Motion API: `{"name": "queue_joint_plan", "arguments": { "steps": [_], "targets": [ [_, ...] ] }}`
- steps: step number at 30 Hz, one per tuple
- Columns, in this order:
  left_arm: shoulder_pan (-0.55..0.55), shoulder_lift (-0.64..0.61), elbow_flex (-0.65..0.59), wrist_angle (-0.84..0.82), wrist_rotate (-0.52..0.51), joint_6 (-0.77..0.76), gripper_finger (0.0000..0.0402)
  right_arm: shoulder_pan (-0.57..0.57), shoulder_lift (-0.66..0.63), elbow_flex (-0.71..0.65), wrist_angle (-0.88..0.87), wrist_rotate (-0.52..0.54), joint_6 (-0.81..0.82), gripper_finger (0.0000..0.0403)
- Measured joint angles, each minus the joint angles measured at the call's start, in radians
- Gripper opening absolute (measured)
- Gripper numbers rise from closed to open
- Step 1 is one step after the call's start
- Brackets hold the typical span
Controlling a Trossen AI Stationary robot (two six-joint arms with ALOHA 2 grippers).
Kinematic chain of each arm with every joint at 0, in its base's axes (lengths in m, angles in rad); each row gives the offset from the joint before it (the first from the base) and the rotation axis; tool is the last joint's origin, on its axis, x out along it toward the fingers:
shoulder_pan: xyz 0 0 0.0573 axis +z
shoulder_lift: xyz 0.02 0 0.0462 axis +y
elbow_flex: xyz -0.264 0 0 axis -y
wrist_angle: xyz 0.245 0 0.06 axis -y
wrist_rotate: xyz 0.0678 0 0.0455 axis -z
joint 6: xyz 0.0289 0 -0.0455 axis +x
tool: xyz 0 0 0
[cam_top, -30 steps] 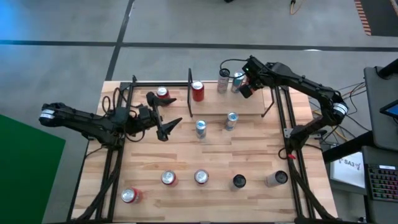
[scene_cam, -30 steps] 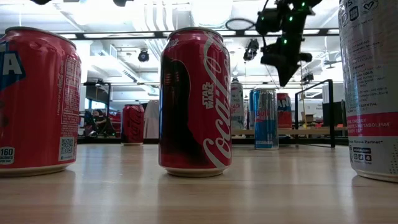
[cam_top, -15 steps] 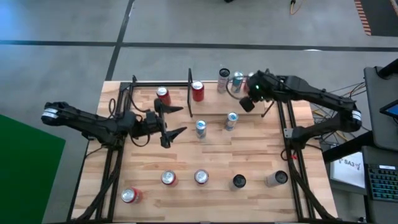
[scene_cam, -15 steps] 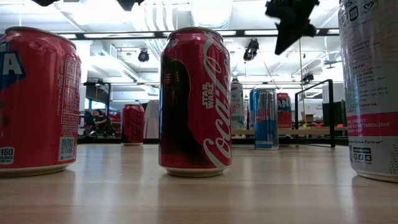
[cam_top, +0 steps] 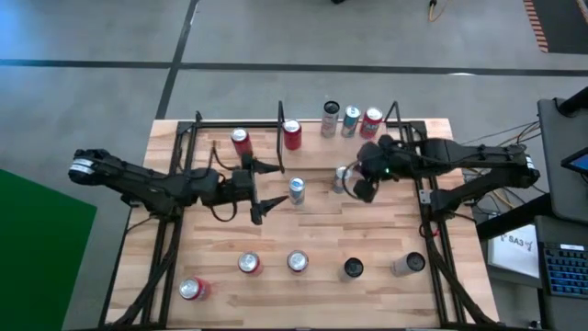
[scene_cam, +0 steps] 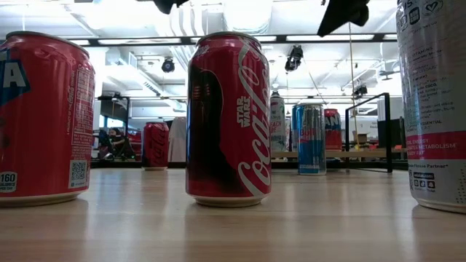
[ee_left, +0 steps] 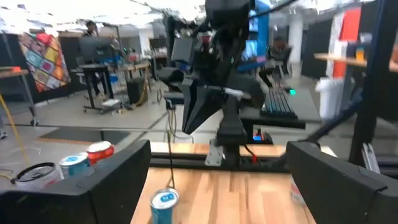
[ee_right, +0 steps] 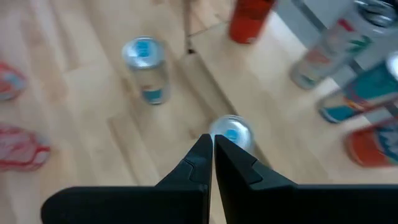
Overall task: Place canned beverage on shelf
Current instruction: Put the red and white soda can on the shelf
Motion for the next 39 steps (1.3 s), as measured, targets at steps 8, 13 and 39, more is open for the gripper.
{"name": "queue_joint_plan", "arguments": {
  "steps": [8,13,39],
  "targets": [
    [-0.067,0.061,0.117,-0.227,0.000,0.001,0.0359,0.125,0.001,-0.007,0.036,0.000,0.000,0.0009],
    [-0.117,0.070,0.158,-0.314,0.000,-0.017,0.0359,0.175,0.001,-0.015,0.036,0.000,-0.002,0.0009],
    [-0.328,0.277,0.184,-0.235,-0.068,-0.144,0.0359,0.424,0.026,-0.041,0.183,0.009,0.000,0.0009]
  ]
}}
